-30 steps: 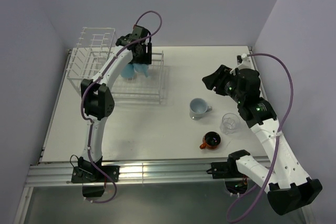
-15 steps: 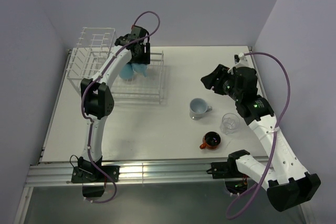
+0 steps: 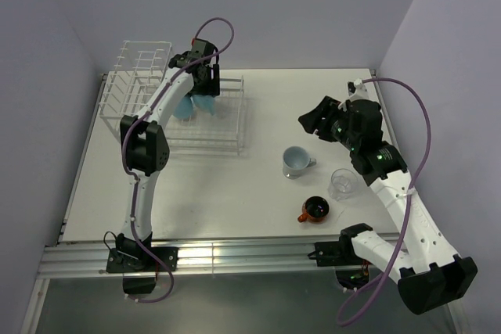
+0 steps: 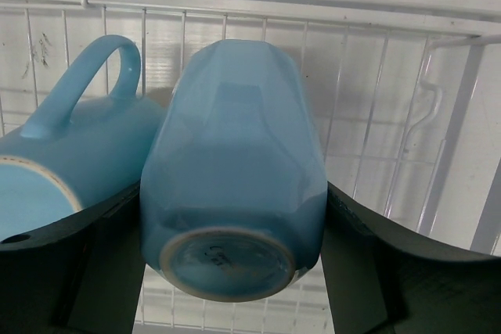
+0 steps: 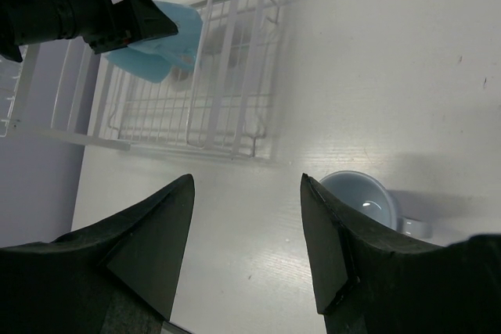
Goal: Load the cups into the dish rack
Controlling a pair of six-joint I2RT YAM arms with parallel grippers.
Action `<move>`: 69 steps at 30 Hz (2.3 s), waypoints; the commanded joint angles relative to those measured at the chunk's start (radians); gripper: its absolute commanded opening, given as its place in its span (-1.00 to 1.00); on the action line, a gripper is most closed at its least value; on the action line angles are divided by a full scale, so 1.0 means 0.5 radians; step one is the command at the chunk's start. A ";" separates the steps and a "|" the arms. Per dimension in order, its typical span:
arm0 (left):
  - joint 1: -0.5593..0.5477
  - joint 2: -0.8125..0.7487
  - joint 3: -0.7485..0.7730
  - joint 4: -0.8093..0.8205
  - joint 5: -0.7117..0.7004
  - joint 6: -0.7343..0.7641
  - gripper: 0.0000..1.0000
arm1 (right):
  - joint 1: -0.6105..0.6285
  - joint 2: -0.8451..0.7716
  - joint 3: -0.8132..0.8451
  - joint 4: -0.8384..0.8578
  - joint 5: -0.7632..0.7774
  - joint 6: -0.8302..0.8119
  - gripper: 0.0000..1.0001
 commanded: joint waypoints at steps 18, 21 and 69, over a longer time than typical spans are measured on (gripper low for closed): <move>-0.007 -0.008 0.104 0.089 -0.069 -0.018 0.04 | -0.006 0.013 -0.048 0.116 0.007 -0.046 0.30; -0.020 -0.011 0.098 0.098 -0.075 -0.009 0.25 | -0.006 0.016 -0.048 0.119 0.001 -0.046 0.32; -0.026 0.127 0.040 0.065 -0.069 -0.076 0.62 | -0.006 0.093 -0.061 0.150 -0.033 -0.076 0.36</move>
